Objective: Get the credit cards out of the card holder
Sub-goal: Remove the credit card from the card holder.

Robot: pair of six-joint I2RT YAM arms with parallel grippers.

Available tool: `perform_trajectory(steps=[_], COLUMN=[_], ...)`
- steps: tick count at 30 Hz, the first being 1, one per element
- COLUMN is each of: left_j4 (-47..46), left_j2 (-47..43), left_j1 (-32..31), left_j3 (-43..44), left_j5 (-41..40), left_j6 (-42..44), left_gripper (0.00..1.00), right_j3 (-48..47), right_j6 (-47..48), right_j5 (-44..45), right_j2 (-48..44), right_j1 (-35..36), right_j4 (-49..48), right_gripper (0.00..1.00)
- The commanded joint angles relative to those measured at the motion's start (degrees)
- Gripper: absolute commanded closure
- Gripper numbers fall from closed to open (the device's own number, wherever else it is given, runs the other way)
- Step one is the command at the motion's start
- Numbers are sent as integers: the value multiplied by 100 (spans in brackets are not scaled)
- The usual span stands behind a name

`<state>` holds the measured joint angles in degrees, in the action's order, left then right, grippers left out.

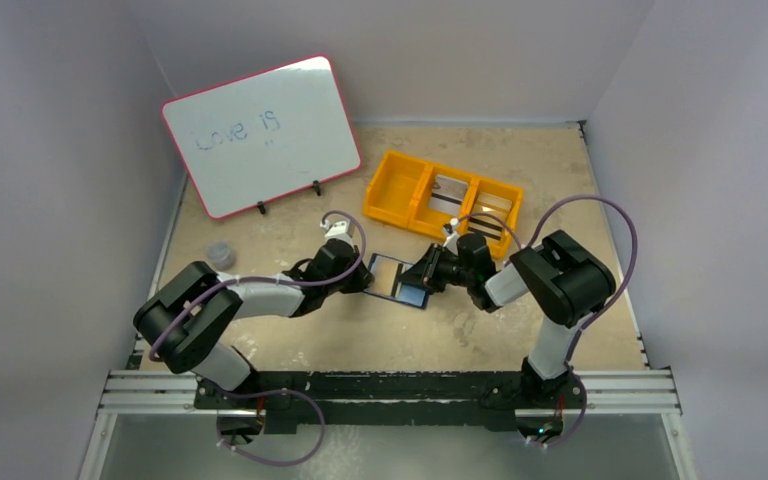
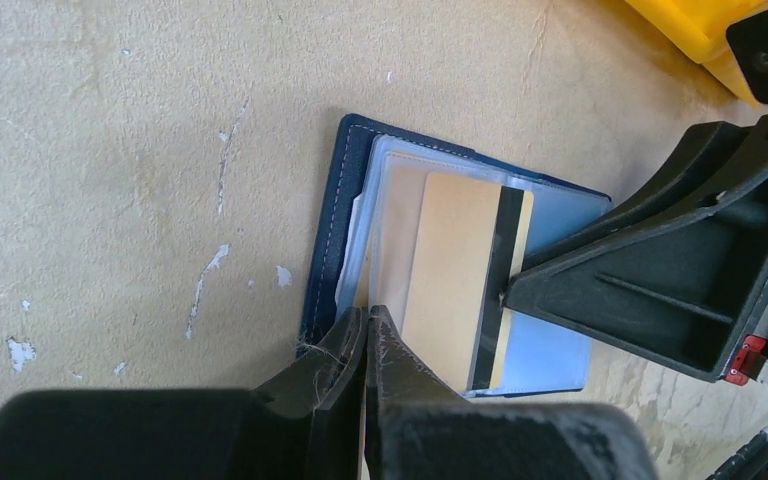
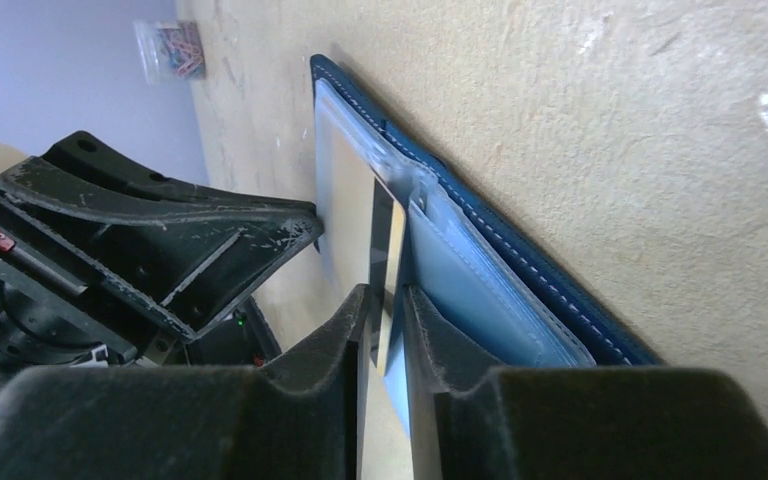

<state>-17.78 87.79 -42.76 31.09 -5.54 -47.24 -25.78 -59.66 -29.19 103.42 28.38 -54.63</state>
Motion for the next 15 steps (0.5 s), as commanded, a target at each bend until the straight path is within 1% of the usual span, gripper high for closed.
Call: perform_trajectory(steps=[1,2,3,5,6,8,11,13,15], left_j4=[547,541,537,524,514,533,560,597,574], left_j2=[234,240,251,256,256,229,141,69,-27], left_j1=[-4,-12,-15,-18,-20,-14,-21,-16,-14], left_j3=[-170,-169,-173,-172,-181,-188,-219,-278,-361], left_j5=[216,228,229,229,233,200,101,-41,-193], left_j6=[200,204,186,157,146,141,84,27,-77], left_gripper=[100,100,100,100,100,100,100,100,100], right_j3=[-113,-149,-138,-68,-37,-19,-70,-60,-79], right_j6=[54,75,25,-107,-191,-293,-331,-244,-143], right_j5=[427,439,447,407,390,371,359,437,394], right_j2=[-186,-204,-201,-120,-67,17,25,-117,-305], right_j1=[4,9,9,10,10,14,12,10,10], right_j4=[205,275,239,-35,-182,-374,-402,-220,171], right_gripper=[73,70,70,75,78,81,94,99,100])
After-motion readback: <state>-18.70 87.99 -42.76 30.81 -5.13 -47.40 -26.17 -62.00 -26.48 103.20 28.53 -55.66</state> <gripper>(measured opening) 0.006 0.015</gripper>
